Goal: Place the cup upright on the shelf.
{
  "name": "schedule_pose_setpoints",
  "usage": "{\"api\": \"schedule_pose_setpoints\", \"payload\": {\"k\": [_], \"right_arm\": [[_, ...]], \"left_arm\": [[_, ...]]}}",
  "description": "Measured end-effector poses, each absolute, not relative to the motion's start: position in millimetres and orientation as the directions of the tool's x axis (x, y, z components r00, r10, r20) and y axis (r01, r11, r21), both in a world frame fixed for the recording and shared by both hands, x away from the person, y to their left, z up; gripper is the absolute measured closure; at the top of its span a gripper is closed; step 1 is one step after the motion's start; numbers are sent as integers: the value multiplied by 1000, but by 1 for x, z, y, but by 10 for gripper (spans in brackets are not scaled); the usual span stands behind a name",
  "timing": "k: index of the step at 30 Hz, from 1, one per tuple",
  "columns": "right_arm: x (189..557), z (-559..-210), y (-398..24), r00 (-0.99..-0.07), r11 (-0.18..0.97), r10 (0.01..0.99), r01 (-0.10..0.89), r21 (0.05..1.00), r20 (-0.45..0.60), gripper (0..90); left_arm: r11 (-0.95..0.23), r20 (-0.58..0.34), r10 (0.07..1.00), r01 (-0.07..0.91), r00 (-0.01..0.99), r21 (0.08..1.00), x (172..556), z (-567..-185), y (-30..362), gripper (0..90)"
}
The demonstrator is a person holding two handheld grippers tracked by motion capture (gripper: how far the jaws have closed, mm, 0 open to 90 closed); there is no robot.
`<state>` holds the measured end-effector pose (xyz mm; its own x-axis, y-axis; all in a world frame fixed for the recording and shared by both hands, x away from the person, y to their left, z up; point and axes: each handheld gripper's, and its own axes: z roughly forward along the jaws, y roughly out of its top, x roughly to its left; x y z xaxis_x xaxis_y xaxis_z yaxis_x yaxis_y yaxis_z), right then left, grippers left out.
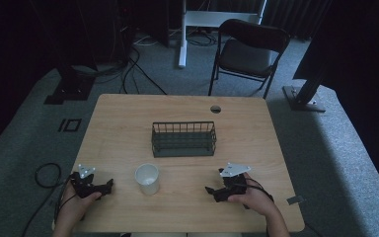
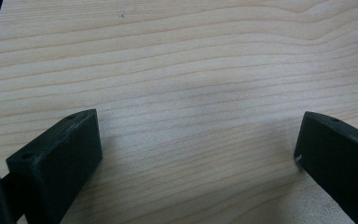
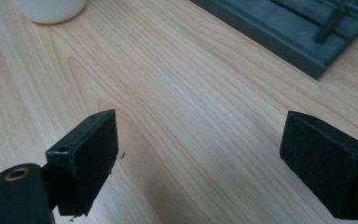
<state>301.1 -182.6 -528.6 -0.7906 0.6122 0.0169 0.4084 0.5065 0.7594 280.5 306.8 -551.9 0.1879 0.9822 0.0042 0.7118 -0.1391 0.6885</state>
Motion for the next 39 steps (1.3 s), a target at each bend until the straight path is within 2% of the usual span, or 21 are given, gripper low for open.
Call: {"api": "schedule_pose_setpoints", "payload": {"k": [39], "right_arm": [[299, -517, -84, -907, 543, 420, 269, 795, 20, 122]], "left_arm": [[-139, 4, 982, 712, 188, 689, 281, -552, 307, 10]]}}
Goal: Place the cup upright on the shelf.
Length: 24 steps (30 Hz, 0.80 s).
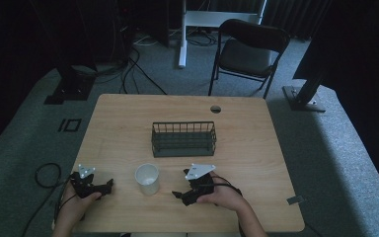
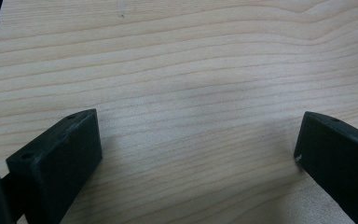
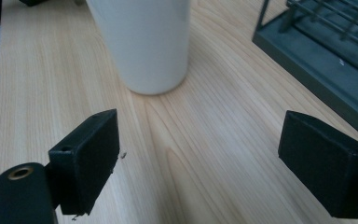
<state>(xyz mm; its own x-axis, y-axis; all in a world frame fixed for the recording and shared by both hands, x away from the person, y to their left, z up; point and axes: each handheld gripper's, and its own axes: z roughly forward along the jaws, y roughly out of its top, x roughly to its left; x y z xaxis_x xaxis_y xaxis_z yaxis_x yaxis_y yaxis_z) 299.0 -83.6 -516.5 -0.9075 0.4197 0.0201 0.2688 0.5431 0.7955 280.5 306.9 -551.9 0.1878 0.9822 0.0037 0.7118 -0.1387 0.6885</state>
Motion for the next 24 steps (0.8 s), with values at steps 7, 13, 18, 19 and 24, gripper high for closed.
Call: {"api": "schedule_pose_setpoints", "payload": {"k": [7, 13, 18, 19, 24], "right_arm": [[298, -517, -68, -919, 539, 393, 255, 803, 28, 122], [299, -517, -57, -926, 528, 377, 239, 815, 27, 122], [300, -515, -49, -932, 528, 361, 219, 820, 17, 128], [300, -515, -47, -933, 526, 360, 222, 821, 21, 128], [301, -513, -36, -939, 520, 343, 201, 830, 13, 128]], "left_arm": [[-139, 4, 982, 712, 188, 689, 281, -552, 307, 10], [-139, 4, 982, 712, 188, 689, 281, -552, 307, 10], [-139, 4, 982, 712, 188, 689, 281, -552, 307, 10], [-139, 4, 982, 712, 188, 689, 281, -552, 307, 10], [-139, 4, 982, 712, 188, 689, 281, -552, 307, 10]]}}
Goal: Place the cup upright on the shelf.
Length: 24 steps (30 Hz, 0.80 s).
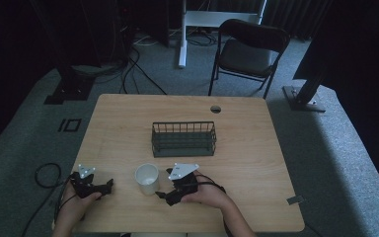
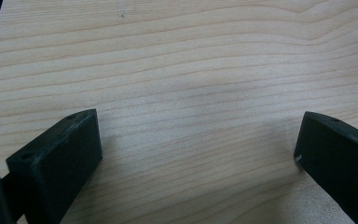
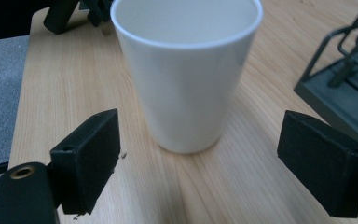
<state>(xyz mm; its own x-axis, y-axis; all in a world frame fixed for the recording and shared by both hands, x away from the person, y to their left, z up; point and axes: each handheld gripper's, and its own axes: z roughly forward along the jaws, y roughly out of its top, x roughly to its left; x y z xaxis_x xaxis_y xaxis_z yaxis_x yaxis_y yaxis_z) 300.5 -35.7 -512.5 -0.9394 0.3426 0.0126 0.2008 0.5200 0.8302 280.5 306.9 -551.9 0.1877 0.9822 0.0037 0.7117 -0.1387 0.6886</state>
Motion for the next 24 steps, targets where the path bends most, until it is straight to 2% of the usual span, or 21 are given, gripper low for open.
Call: {"api": "schedule_pose_setpoints", "payload": {"k": [24], "right_arm": [[306, -510, -3, -944, 452, 330, 172, 875, 15, 134]], "left_arm": [[-139, 4, 982, 712, 188, 689, 280, -552, 307, 10]]}}
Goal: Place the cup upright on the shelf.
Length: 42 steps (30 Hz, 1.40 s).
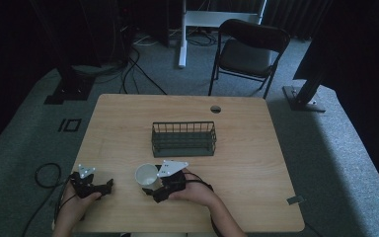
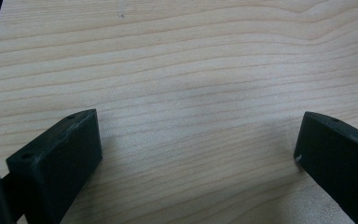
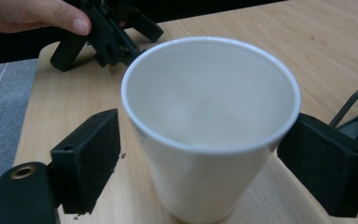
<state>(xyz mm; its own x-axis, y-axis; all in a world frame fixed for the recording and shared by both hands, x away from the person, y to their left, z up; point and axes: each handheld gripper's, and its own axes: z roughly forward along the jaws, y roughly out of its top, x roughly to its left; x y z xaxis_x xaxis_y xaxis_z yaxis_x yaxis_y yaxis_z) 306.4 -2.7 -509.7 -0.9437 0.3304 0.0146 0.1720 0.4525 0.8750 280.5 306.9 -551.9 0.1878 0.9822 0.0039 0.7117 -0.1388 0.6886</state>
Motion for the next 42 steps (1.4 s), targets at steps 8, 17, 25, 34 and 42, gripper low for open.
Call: {"api": "schedule_pose_setpoints", "payload": {"k": [8, 17, 25, 34, 42], "right_arm": [[308, -509, 0, -937, 423, 348, 168, 890, 11, 149], [307, -508, 6, -935, 411, 355, 157, 898, 1, 190], [305, -502, 5, -935, 400, 354, 178, 899, 28, 192], [307, -492, 0, -929, 395, 370, 186, 900, 30, 192], [309, -479, -5, -928, 384, 370, 187, 904, 35, 194]], "left_arm": [[-139, 4, 982, 712, 188, 689, 281, -552, 307, 10], [-139, 4, 982, 712, 188, 689, 280, -552, 307, 10], [-139, 4, 982, 712, 188, 688, 280, -552, 307, 10], [-136, 2, 983, 711, 186, 690, 281, -552, 307, 10], [-138, 4, 982, 712, 188, 689, 280, -552, 307, 10]]}}
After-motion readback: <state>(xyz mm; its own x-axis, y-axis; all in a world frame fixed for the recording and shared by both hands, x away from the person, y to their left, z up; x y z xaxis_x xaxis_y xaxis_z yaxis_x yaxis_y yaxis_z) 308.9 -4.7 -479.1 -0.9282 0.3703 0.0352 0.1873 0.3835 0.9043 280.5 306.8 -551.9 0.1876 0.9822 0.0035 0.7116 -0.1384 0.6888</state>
